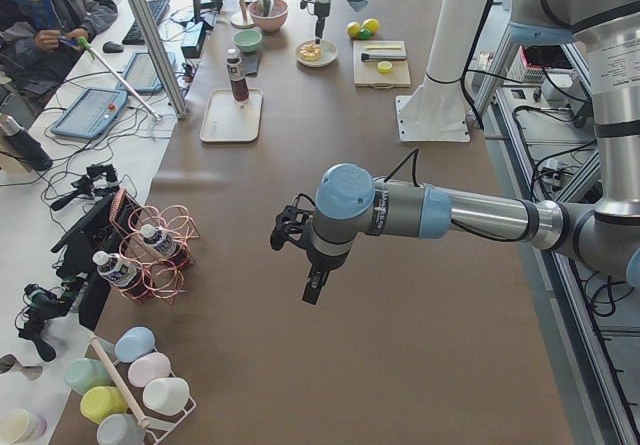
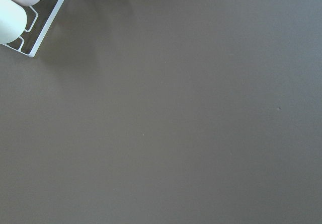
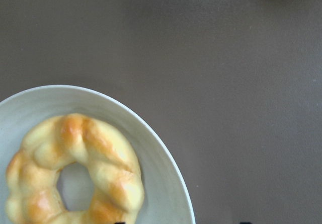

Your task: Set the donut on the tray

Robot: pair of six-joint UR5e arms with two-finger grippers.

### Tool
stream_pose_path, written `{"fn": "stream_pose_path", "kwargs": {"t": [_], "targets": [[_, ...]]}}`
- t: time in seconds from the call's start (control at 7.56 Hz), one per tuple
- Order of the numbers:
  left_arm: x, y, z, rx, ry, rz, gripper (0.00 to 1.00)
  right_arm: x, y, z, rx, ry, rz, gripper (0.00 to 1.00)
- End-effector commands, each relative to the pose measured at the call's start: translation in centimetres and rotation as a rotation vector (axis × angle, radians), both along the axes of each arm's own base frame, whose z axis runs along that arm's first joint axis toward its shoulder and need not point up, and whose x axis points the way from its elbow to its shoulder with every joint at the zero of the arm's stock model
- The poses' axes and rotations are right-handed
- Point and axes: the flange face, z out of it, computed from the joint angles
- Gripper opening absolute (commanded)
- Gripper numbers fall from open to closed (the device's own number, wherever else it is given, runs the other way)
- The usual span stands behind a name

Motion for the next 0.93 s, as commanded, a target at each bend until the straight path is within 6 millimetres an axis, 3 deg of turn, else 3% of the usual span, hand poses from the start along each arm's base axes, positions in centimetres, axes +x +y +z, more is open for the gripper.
{"fn": "stream_pose_path", "kwargs": {"t": [0.0,0.13,0.4,0.79], "targets": [[-0.1,0.0,-0.1,0.001,0.003,-0.003,0.97,0.2,1.2,0.7,0.016,-0.022,0.008,0.05],[-0.1,0.0,0.0,-0.001,0.006,-0.004,0.97,0.2,1.3,0.7,0.018,-0.025,0.005,0.00],[-0.1,0.4,0.3,-0.010,0.009,-0.005,0.97,0.2,1.4,0.2,0.008,-0.037,0.007,0.00],[0.1,-0.1,0.0,-0.068,0.025,-0.058,0.97,-0.5,1.1,-4.4,0.041,-0.095,-0.013,0.00]]}}
